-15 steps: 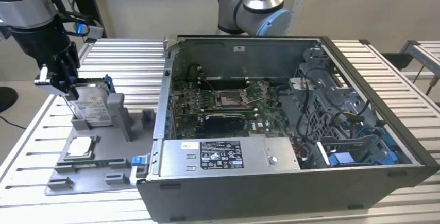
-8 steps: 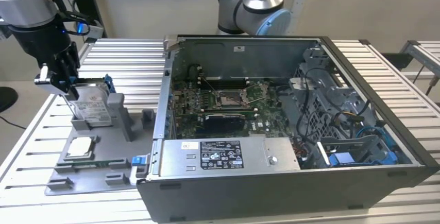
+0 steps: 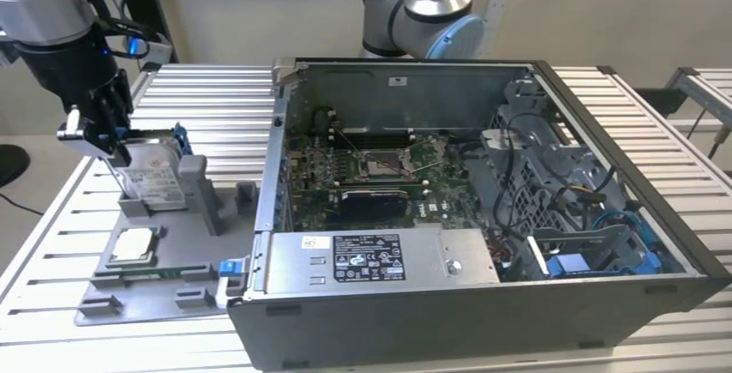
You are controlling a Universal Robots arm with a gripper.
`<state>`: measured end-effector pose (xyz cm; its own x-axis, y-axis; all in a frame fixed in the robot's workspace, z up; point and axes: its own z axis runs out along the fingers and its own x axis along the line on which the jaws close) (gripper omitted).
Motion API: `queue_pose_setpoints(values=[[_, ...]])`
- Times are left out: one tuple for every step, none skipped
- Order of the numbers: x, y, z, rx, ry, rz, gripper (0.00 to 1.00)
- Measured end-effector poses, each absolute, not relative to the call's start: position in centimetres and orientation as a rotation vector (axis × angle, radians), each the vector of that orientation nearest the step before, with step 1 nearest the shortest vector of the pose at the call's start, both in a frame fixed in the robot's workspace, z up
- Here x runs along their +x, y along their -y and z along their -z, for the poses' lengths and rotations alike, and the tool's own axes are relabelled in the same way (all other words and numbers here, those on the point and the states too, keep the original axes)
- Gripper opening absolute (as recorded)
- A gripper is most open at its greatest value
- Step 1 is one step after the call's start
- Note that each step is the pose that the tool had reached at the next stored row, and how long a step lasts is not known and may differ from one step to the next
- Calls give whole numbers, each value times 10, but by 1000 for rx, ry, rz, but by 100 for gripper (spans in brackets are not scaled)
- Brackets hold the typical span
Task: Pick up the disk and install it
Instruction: 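Pick up the disk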
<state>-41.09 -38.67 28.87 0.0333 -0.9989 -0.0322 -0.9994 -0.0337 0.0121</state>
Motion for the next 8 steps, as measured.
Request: queue_pose_setpoints(values=[[-411, 387, -289, -2248, -2174, -49, 0], [-411, 387, -290, -2248, -2174, -49, 0], [-411, 387, -290, -2248, -2174, -49, 0], [-411, 387, -291, -2248, -2174, -49, 0], [-411, 387, -291, -2248, -2174, -49, 0], [-411, 387, -292, -2248, -2174, -49, 0], [-411, 387, -293, -2248, -2174, -49, 0], [-411, 387, -293, -2248, -2174, -49, 0]])
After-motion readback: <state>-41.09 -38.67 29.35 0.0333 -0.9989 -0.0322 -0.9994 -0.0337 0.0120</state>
